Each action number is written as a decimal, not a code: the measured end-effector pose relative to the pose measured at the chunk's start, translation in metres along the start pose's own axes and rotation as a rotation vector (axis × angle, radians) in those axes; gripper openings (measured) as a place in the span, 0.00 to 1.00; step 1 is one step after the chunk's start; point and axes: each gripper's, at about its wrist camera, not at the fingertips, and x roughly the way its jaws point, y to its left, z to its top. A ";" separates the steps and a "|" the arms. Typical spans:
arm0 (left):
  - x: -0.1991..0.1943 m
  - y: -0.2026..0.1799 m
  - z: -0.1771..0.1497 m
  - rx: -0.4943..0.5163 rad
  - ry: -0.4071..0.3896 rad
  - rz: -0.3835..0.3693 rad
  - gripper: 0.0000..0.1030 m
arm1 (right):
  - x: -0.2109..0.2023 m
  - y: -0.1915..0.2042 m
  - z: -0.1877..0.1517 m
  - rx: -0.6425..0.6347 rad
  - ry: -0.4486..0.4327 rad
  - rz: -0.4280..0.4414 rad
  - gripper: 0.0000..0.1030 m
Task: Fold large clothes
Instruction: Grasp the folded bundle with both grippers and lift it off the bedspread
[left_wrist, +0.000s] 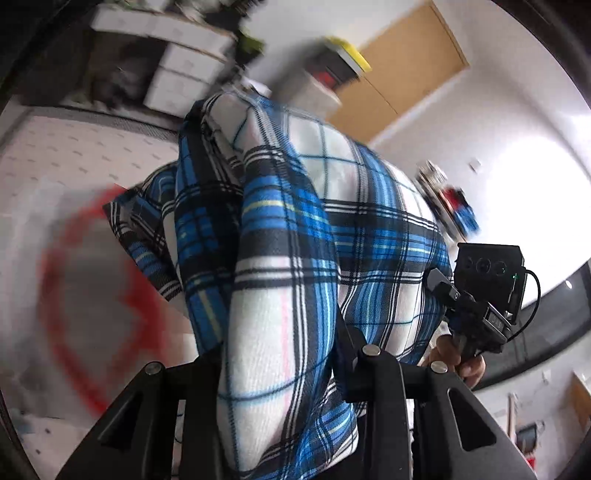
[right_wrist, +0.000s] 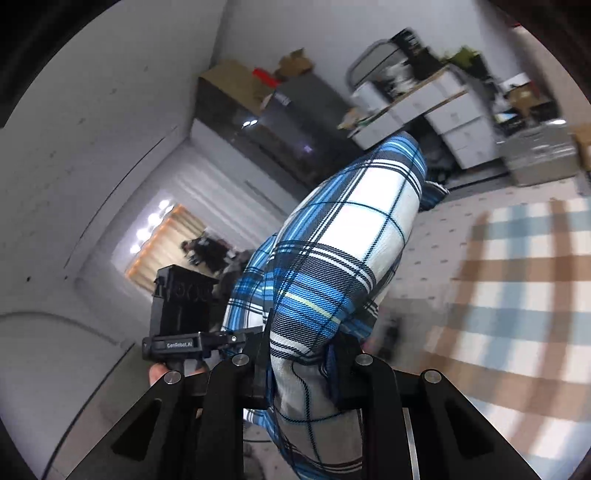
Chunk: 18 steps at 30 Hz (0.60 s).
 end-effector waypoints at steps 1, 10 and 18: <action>-0.014 0.010 0.001 -0.006 -0.013 0.030 0.25 | 0.025 0.006 0.005 0.011 0.018 0.028 0.20; -0.027 0.150 0.001 -0.175 -0.005 0.176 0.25 | 0.207 -0.026 -0.016 0.170 0.190 0.104 0.23; 0.026 0.241 -0.014 -0.385 0.032 -0.066 0.66 | 0.221 -0.086 -0.048 0.212 0.272 -0.055 0.66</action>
